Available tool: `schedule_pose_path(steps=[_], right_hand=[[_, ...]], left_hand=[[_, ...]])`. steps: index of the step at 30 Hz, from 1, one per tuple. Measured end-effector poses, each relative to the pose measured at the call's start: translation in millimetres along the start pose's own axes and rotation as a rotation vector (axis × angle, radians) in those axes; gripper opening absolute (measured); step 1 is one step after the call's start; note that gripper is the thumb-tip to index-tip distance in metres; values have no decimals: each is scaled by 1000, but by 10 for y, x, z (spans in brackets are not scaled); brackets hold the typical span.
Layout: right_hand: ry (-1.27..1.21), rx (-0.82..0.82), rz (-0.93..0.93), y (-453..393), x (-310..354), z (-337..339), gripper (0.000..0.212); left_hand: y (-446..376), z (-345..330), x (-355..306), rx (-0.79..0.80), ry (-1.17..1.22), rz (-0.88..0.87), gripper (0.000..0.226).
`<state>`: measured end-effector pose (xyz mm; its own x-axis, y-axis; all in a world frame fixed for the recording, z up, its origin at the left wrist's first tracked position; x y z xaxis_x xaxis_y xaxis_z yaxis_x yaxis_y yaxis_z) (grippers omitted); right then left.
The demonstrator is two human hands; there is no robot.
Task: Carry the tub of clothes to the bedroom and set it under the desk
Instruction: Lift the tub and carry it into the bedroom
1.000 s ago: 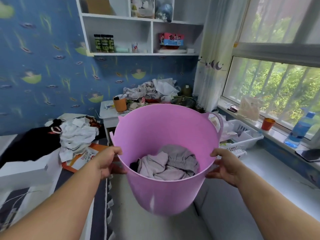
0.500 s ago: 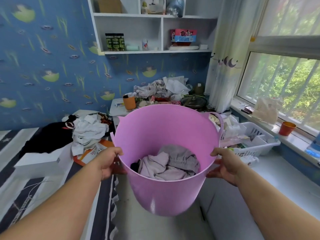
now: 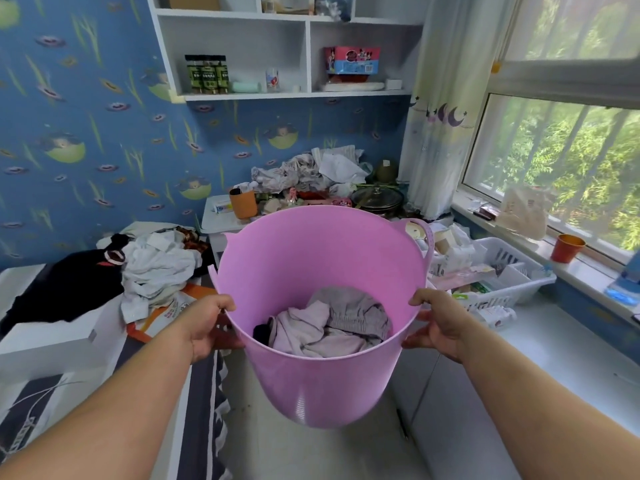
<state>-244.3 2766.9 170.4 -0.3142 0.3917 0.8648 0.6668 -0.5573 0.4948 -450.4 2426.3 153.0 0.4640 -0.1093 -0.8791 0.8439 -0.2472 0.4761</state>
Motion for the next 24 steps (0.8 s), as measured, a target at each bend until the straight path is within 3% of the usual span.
schedule_pose_path(steps=[9,15,24], right_hand=[[-19,-54,28,-233,103,-353,33],[-41,-83,26,-350,144,-540,51],[-46,-98,37,-412,201,-760,55]], left_hand=[[-473,114,-329,61,-35,-5,19],[-752,205,-475,85,-54,-18,19],[-1010,340,-588,117,-57,-17,18]])
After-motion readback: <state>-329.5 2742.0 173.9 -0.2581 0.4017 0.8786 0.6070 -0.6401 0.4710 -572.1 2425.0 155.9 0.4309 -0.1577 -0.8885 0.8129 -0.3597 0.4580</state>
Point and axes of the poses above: each hand's wrist, its own y-axis away from the middle knuckle, its own z-axis out of the back of the hand, x = y × z, the point moved 3 cm from there along -y, towards the middle knuckle, and after that the axes turned 5 degrees about -x, right-handed, at the moved point
